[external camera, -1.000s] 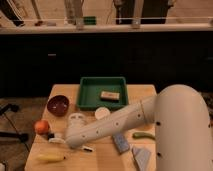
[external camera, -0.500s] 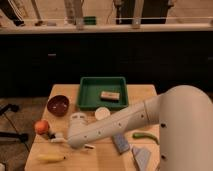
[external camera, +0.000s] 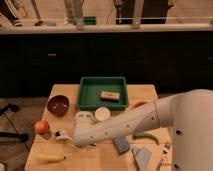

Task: Place brush in purple bowl

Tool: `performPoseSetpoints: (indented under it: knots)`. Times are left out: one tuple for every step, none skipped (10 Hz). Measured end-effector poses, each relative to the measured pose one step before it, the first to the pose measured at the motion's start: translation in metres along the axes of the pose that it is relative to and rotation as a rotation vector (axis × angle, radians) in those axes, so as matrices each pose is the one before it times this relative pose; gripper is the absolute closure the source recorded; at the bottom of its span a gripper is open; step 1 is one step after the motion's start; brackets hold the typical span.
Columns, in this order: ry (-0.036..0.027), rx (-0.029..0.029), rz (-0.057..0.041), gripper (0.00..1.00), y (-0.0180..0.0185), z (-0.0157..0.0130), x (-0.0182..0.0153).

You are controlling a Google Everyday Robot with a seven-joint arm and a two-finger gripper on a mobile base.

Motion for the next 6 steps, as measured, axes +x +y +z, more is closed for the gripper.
performPoseSetpoints:
  knots:
    - [-0.01321,0.00696,-0.00137,0.94,-0.00088,-0.01271,0.00132]
    - [-0.01202,0.00581,0.00102,0.94,-0.00153,-0.00854,0.00090]
    - [-0.01978,0.00829,-0.00108,0.94,-0.00106,-0.00903,0.00147]
    - [-0.01660,0.00515,-0.00263,0.94,-0.00030,-0.00681,-0.00060]
    - [-0.02314,0.00623,-0.00274,0.94,-0.00121,-0.01041,-0.00249]
    - [-0.02182,0.00436,-0.00057,0.94,-0.00117,-0.00708,-0.00135]
